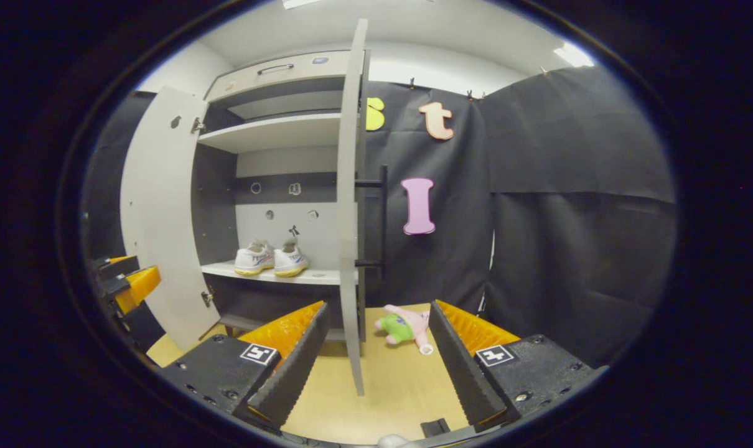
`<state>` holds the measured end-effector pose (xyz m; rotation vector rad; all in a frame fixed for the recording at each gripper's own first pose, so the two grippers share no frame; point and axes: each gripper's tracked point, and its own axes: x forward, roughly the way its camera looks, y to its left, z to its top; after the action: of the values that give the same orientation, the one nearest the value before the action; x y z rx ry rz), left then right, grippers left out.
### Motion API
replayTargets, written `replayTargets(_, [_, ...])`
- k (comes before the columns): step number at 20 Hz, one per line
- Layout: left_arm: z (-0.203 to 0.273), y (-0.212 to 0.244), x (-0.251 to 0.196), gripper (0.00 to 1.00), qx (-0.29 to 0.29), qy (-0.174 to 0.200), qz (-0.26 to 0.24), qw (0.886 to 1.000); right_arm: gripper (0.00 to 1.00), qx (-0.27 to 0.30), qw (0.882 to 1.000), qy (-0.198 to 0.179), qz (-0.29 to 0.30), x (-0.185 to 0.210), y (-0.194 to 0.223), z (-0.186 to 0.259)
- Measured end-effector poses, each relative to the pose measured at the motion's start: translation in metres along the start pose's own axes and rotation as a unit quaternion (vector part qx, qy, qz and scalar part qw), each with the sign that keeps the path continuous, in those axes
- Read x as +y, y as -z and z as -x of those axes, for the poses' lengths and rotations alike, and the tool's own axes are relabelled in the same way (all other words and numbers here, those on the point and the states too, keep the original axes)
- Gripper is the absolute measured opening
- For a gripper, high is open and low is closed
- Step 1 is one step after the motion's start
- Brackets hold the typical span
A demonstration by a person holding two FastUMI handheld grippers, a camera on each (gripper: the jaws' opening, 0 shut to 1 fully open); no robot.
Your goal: Grab one shoe with the right hand and put it into the shoe cabinet, grab the other shoe with the left hand and put it into the shoe cabinet; then close the right door with the right hand and the left door with the left hand.
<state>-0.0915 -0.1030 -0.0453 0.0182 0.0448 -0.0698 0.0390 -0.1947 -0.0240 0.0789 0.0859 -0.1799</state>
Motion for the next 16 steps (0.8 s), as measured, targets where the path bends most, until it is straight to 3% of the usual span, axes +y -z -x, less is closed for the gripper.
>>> replayTargets(9, [0.024, 0.007, -0.007, 0.96, 0.010, -0.010, -0.002, 1.000, 1.00, -0.024, 0.999, 0.035, -0.018, -0.052, -0.044, -0.053])
replayTargets(13, [0.027, 0.005, -0.005, 1.00, 0.007, -0.021, 0.002, 1.000, 1.00, -0.027, 0.999, 0.018, -0.026, -0.048, -0.059, -0.076])
replayTargets(16, [0.028, 0.008, 0.000, 0.96, 0.013, -0.032, 0.013, 0.999, 1.00, -0.031, 1.000, -0.001, -0.005, -0.035, -0.066, -0.076])
